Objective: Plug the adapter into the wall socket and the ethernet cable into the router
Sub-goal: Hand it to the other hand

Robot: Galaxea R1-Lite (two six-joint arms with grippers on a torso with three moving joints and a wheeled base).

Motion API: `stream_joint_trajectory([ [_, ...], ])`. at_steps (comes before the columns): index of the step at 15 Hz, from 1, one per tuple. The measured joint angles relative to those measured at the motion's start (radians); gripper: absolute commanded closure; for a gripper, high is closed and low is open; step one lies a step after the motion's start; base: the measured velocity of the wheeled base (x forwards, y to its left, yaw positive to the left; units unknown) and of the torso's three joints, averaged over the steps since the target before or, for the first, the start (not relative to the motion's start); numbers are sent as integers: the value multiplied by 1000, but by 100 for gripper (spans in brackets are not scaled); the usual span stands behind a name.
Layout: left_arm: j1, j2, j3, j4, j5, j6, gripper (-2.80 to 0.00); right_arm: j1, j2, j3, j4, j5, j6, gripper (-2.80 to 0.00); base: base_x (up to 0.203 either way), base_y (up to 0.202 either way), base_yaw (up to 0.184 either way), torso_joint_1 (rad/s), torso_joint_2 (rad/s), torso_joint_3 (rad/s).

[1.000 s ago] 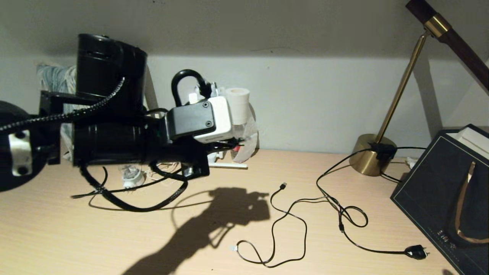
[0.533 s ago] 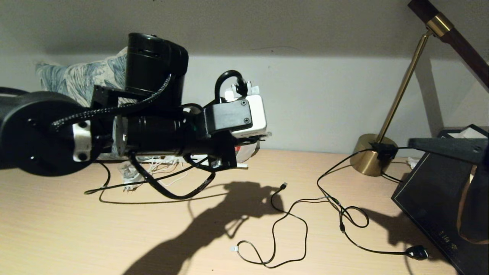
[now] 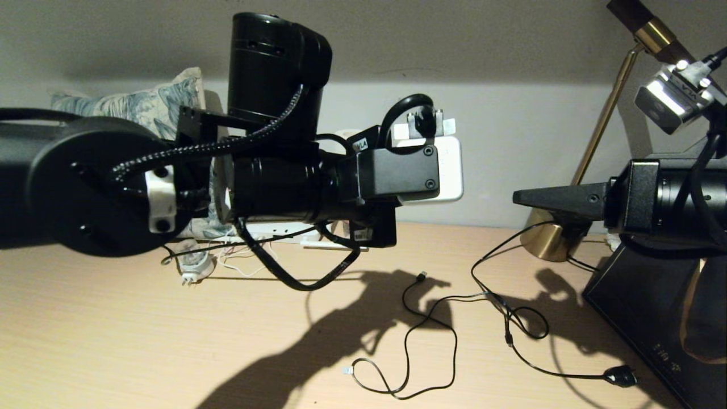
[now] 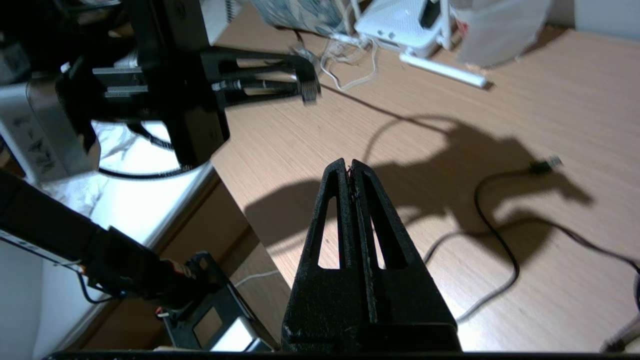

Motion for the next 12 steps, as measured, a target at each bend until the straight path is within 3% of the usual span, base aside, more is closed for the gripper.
stream_joint_trajectory([
  [7,-11,-33,-17,35,-1,1,0,81,55,-42,-48,-7,1,-280,0,0,0,0,0,0],
  [12,-14,-40,-15,26,-7,0,0,93,78,-46,-71,-6,3,-280,0,0,0,0,0,0],
])
